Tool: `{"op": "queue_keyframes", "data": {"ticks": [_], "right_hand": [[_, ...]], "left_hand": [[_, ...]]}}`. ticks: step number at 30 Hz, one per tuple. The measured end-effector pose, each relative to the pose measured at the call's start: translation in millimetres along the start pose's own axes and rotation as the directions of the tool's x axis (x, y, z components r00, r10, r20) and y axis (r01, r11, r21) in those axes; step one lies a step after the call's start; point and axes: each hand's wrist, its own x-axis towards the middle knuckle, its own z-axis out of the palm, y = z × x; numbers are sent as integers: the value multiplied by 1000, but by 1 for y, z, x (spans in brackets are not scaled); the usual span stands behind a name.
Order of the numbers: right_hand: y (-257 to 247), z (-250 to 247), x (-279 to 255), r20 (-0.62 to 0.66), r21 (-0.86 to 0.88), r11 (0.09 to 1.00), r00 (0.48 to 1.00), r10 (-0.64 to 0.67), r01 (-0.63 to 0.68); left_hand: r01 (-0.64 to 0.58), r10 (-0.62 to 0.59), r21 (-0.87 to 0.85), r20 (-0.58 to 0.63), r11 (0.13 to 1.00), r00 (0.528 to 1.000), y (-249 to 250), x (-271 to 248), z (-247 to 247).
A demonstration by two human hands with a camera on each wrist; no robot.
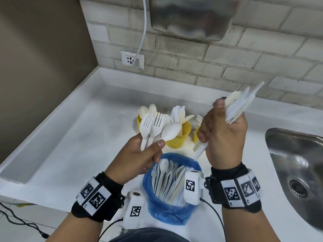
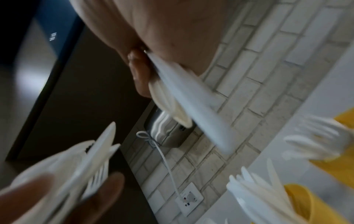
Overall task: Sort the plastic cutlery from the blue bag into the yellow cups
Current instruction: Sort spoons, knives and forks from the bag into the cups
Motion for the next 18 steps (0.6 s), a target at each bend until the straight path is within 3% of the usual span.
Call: {"op": "queue_keyframes", "data": {"ticks": [5,18], "right_hand": [[12,6,-13,286,-372,916,957,-45,154],[12,14,-18,410,-557,787,912,-18,265]], "left_hand": [[-19,20,25,-50,1000,999,-2,1,2],[-33,36,-67,40,997,999,-14,3,-3]]}}
